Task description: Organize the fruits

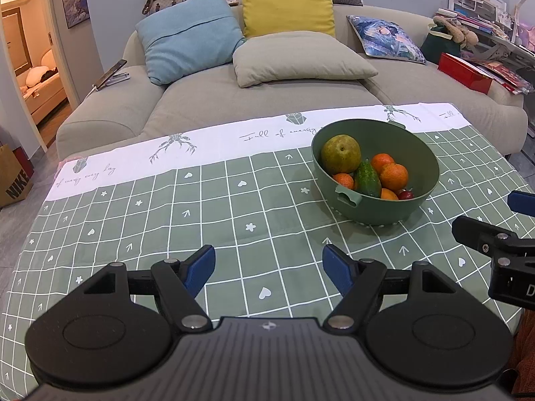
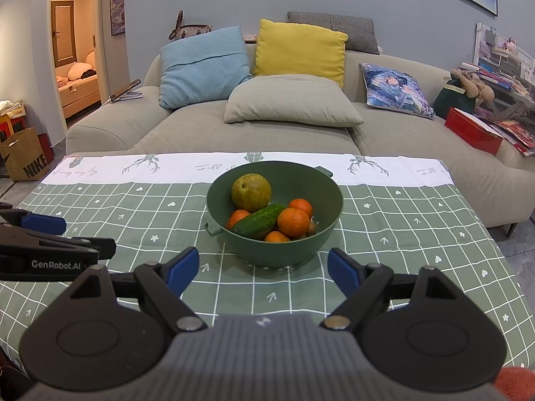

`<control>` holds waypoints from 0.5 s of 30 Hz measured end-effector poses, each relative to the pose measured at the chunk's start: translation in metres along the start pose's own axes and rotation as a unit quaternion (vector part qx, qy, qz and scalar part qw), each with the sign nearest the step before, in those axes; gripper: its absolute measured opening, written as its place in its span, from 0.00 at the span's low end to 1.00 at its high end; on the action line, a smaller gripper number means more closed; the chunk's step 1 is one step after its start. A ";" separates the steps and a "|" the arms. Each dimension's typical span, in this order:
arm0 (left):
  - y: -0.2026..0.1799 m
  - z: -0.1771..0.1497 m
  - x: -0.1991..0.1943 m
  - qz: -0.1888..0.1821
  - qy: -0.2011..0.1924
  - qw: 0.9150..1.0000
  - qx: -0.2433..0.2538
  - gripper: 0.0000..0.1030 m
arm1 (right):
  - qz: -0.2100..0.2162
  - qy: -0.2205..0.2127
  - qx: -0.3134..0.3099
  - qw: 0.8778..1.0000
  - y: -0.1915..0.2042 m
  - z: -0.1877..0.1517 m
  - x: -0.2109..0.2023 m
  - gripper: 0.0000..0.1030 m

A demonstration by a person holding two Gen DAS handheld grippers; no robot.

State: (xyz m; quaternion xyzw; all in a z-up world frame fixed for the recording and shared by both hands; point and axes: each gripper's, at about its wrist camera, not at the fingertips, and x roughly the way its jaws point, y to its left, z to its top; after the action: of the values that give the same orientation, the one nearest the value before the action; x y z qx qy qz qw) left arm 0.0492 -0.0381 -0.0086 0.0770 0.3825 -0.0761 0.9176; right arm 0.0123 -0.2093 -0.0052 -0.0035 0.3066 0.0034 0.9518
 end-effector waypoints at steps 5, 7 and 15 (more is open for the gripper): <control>0.001 -0.001 0.000 0.001 0.002 1.000 -0.001 0.83 | 0.000 0.003 0.002 1.000 -0.001 -0.002 0.001 0.78; 0.001 -0.001 0.000 0.001 0.002 1.000 -0.002 0.83 | -0.001 0.004 0.003 1.000 -0.002 -0.002 0.001 0.78; 0.002 -0.001 0.000 0.001 0.002 1.000 -0.001 0.83 | 0.000 0.005 0.003 1.000 -0.003 -0.002 0.002 0.78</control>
State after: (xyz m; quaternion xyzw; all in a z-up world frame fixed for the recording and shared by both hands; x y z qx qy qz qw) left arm 0.0488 -0.0362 -0.0087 0.0763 0.3843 -0.0743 0.9170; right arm 0.0122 -0.2119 -0.0079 -0.0005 0.3112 0.0022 0.9503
